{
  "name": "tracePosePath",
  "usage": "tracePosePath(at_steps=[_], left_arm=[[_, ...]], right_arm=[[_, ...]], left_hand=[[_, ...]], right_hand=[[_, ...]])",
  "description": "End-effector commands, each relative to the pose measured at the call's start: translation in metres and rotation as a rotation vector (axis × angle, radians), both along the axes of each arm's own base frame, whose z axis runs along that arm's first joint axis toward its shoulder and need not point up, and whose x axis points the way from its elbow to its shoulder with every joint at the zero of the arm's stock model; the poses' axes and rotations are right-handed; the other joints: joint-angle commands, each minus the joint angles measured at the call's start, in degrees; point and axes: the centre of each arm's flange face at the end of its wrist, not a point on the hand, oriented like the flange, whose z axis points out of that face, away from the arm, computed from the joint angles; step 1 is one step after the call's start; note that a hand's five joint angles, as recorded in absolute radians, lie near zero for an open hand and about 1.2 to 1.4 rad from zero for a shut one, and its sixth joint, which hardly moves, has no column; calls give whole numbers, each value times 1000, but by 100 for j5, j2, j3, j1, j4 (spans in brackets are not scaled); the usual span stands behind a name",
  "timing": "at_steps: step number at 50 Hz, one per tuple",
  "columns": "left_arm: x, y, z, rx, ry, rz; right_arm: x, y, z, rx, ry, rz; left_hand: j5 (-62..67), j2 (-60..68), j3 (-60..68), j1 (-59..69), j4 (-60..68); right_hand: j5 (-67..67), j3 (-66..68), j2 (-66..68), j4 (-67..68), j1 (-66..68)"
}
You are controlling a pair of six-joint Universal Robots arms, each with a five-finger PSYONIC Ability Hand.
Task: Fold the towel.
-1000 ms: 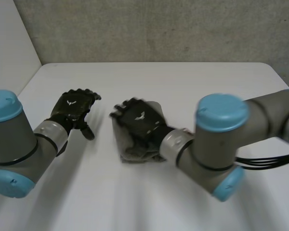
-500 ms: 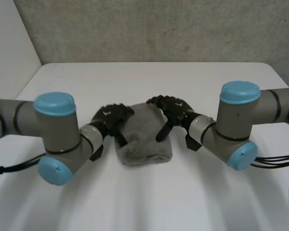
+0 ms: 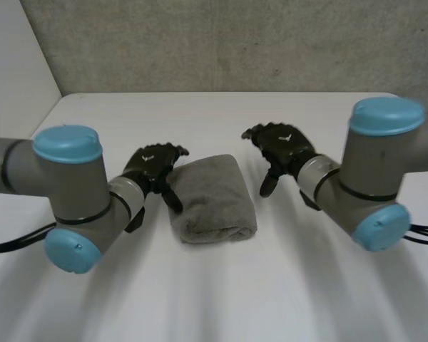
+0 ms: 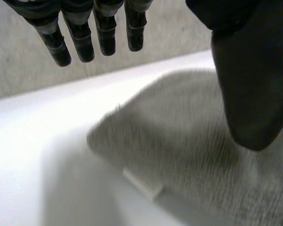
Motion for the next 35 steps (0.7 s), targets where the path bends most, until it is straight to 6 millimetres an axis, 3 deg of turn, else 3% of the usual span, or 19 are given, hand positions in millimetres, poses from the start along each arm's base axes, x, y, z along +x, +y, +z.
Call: tracePosePath(at_steps=[1, 2, 4, 9, 15, 22, 35], left_arm=[[5, 18, 61, -101, 80, 1], [6, 18, 61, -101, 81, 1], [11, 20, 86, -141, 134, 17], [17, 25, 113, -170, 178, 32], [37, 21, 133, -165, 175, 99], [42, 25, 145, -195, 185, 133], [45, 23, 143, -193, 177, 158]], right_arm=[[-29, 18, 57, -97, -51, -52], [-29, 18, 57, -97, -51, -52], [-38, 18, 75, -134, -71, -74], [-50, 17, 94, -174, -99, -111], [-58, 18, 107, -202, -119, -185], [-60, 18, 106, -204, -115, -222], [-58, 19, 107, -208, -114, -220]], left_hand=[[-228, -323, -252, -241, -300], [-228, -323, -252, -241, -300], [-228, -323, -252, -241, -300], [-245, -340, -252, -257, -300], [-245, -340, -252, -257, -300], [-245, -340, -252, -257, -300], [-245, -340, -252, -257, -300]], right_hand=[[-347, -36, -438, -37, -339], [-347, -36, -438, -37, -339], [-347, -36, -438, -37, -339], [-347, -36, -438, -37, -339], [-347, -36, -438, -37, -339], [-347, -36, -438, -37, -339], [-347, -36, -438, -37, -339]])
